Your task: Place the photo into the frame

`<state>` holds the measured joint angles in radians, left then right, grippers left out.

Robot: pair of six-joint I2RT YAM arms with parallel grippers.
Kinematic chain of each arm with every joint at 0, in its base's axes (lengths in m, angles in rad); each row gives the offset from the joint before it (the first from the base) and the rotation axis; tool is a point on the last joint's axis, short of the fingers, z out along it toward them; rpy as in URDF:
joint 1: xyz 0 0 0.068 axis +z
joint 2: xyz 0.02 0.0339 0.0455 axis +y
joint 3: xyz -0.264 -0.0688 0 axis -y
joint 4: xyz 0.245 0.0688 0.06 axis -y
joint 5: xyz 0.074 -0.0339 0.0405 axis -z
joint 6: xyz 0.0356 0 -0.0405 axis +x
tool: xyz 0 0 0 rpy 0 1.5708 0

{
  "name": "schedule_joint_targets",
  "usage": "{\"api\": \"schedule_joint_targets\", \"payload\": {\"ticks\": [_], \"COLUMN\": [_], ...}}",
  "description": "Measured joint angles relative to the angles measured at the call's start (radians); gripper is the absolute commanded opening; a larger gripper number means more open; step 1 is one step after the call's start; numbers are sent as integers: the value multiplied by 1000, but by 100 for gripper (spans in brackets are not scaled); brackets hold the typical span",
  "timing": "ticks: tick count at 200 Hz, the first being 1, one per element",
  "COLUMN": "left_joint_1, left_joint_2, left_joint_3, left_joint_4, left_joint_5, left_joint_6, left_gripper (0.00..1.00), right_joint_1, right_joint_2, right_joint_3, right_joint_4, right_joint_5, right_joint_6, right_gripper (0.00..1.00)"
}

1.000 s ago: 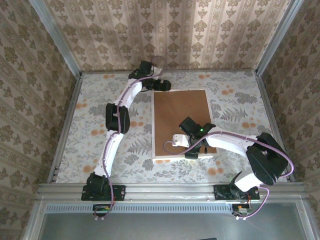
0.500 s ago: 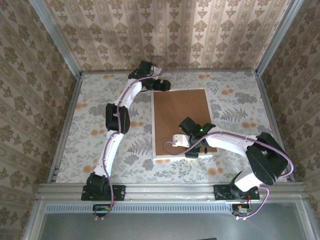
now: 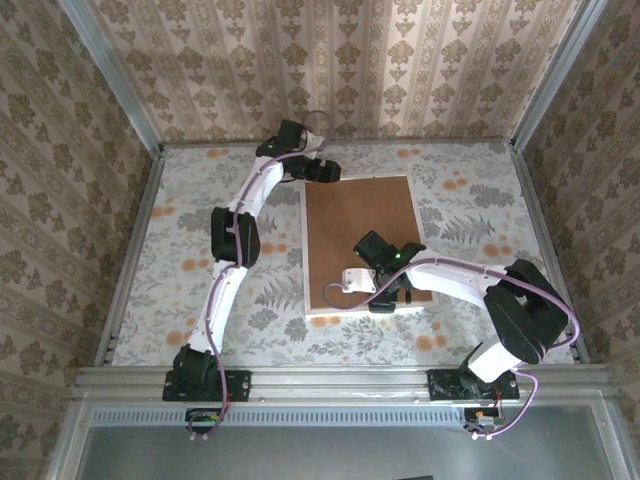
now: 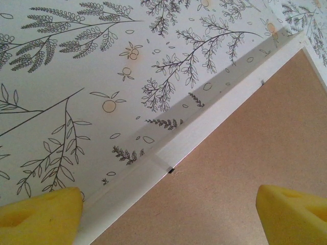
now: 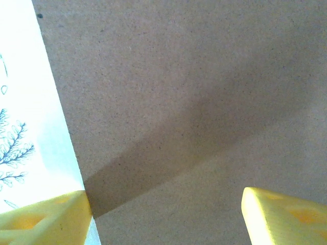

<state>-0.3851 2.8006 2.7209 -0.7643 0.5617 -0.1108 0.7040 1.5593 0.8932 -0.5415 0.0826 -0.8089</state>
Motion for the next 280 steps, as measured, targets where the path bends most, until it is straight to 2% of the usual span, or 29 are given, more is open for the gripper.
{"api": "schedule_joint_targets", "payload": {"ticks": [66,171,280], "left_joint_1": [0,0,0], "left_joint_2": [0,0,0], "left_joint_3": [0,1,3], "left_joint_4": [-1,1,-3], "left_joint_5": [0,-1,-6], "left_joint_6": [2,3,6], "left_gripper": [89,88,87], "right_joint_1": [-50,-115,-127], "right_joint_2": [70,143,175], "right_joint_3": [70,135,174], "right_joint_4": [-77,-122,-132], "right_joint_5": [-85,-219,-248], "right_joint_6": [-7,1,7], "right_gripper": [79,86,88]}}
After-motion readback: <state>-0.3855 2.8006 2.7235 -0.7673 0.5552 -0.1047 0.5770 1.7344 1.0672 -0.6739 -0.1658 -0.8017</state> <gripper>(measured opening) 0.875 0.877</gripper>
